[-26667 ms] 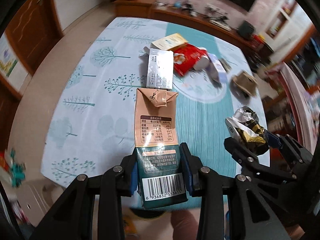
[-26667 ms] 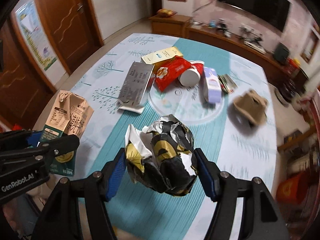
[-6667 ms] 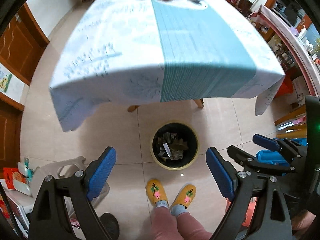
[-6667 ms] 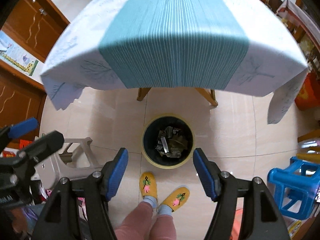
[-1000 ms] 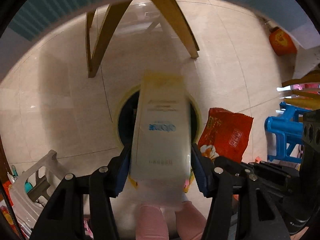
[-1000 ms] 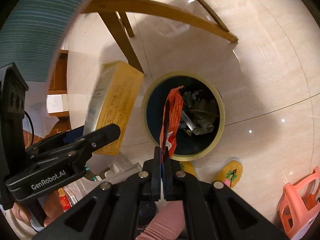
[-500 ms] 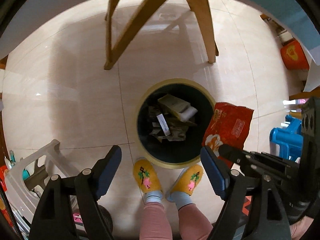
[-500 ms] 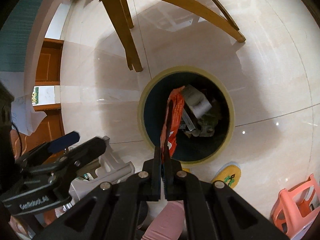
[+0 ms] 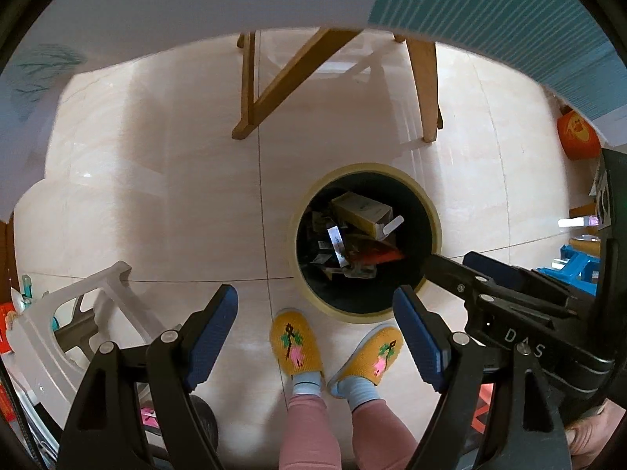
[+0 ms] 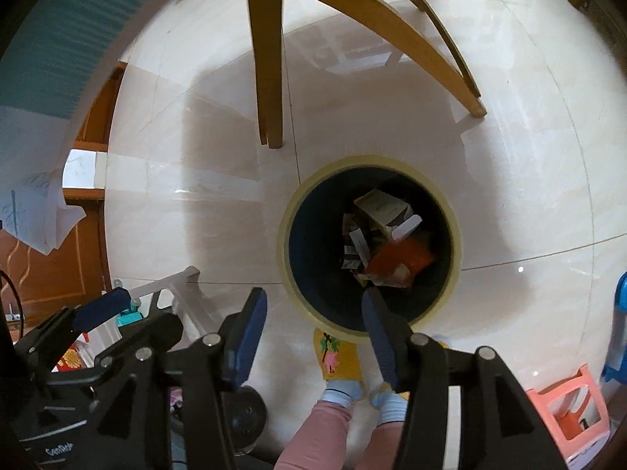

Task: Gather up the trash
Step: 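Open both grippers to drop the box and bag into the bin, then bring both tools back up over the table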

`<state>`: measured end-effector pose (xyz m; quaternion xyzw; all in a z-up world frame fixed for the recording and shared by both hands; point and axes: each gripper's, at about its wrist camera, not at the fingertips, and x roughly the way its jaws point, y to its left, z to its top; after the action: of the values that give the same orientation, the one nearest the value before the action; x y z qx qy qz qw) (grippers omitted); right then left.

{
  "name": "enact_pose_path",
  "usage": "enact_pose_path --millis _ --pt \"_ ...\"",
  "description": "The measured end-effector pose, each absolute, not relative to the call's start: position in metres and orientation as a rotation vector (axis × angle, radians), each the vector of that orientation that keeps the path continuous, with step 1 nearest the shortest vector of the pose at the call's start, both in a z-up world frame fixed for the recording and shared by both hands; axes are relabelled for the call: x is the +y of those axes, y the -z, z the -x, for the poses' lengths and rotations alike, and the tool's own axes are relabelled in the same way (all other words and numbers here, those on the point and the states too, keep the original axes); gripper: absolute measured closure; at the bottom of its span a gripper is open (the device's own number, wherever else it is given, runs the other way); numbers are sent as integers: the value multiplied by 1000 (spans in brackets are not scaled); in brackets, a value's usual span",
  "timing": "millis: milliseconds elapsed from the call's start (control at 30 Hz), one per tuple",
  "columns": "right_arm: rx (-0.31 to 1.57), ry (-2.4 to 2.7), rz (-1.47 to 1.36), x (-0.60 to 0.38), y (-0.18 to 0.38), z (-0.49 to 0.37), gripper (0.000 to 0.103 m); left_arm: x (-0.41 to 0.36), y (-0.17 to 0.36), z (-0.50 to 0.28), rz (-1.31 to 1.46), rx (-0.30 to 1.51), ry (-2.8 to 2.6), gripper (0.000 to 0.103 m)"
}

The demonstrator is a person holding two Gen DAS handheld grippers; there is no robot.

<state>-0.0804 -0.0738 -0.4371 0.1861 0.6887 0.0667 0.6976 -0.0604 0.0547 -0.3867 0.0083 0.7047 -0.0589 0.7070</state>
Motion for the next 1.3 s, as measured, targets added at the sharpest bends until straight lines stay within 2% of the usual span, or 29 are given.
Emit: enact_pose_path --millis 267,467,800,1033,1300 --pt "1472 -119 -290 -71 372 87 51 63 326 70 -7 1529 146 23" --pt "1376 -84 -159 -67 284 97 51 69 252 70 -3 1466 168 23" --pt "1242 -19 -144 -67 153 98 51 76 127 57 -42 1311 218 23" --pt "1148 31 -182 -69 86 94 51 84 58 37 -53 1201 270 23" --pt "1040 86 -177 -65 34 89 51 99 6 12 -50 1115 329 23"
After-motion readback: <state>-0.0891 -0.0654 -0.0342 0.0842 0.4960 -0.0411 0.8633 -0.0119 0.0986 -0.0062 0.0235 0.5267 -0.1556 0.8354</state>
